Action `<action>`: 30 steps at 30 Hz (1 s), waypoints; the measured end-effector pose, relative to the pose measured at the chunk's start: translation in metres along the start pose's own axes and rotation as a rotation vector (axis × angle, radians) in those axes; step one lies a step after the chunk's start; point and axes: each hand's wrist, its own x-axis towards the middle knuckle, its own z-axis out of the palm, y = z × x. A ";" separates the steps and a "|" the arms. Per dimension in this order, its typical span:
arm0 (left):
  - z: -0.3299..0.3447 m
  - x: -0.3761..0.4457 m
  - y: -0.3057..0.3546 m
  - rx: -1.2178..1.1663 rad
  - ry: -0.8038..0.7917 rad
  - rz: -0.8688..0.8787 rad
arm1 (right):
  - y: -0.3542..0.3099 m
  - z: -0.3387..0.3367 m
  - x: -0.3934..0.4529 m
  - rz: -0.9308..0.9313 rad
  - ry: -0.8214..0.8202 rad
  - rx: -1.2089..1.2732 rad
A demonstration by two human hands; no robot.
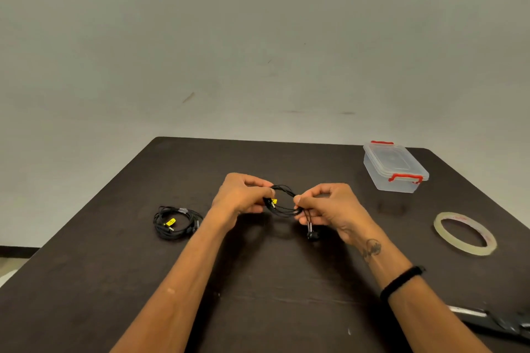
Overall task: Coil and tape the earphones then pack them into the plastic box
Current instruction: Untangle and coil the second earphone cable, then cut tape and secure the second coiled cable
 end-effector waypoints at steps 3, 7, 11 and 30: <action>-0.002 0.001 -0.003 0.438 0.100 0.097 | 0.004 0.007 -0.003 -0.006 -0.073 -0.192; 0.002 -0.001 -0.004 0.588 0.082 0.101 | 0.003 0.012 -0.003 -0.124 0.009 -0.608; -0.001 -0.001 -0.004 0.598 0.040 0.105 | 0.002 0.007 -0.001 -0.167 0.076 -0.704; 0.102 -0.077 -0.002 0.483 0.197 1.134 | 0.012 -0.053 -0.068 -0.327 0.238 -0.616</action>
